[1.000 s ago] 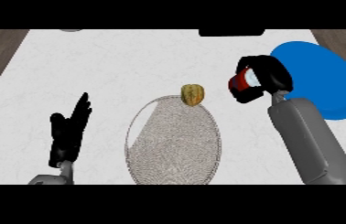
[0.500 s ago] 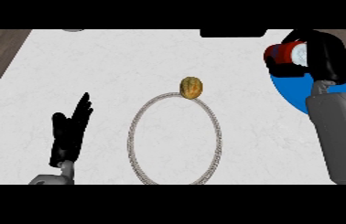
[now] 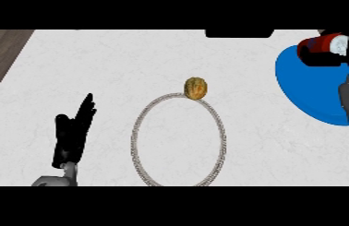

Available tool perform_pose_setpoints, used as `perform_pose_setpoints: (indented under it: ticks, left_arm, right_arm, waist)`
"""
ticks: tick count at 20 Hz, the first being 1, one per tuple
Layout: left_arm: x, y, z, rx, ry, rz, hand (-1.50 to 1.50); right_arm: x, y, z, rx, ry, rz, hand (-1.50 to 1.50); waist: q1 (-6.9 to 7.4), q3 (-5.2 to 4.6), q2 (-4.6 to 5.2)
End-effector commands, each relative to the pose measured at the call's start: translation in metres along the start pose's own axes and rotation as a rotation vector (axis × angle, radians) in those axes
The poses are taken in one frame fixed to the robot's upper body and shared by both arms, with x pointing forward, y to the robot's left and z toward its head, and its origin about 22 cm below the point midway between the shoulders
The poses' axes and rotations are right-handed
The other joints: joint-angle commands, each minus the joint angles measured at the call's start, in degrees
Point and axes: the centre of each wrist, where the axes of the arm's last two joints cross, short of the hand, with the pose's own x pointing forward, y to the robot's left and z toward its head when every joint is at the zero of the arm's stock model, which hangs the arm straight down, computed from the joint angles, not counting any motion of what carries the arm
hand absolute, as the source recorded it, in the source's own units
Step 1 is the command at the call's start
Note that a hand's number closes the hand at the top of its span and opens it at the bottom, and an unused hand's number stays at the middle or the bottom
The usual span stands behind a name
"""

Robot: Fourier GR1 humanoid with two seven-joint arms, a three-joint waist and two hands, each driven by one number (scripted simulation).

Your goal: Pick the can from the placemat and place it in the plate

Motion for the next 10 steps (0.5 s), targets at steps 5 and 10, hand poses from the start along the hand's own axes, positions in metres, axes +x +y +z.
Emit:
perform_pose_setpoints:
  ticks: [5,10]
  left_arm:
    - [0.005,-0.004,-0.003,-0.01,0.004,0.0,0.0]
    - [0.003,-0.001,0.003,-0.016,0.005,-0.004,0.0]
  right_arm:
    - [-0.047,0.009,-0.018,0.021,0.085,0.044,1.5]
    - [-0.092,-0.012,-0.024,0.163,0.143,0.073,1.5]
  waist:
    - [0.46,0.04,0.17]
    - [1.3,0.1,0.49]
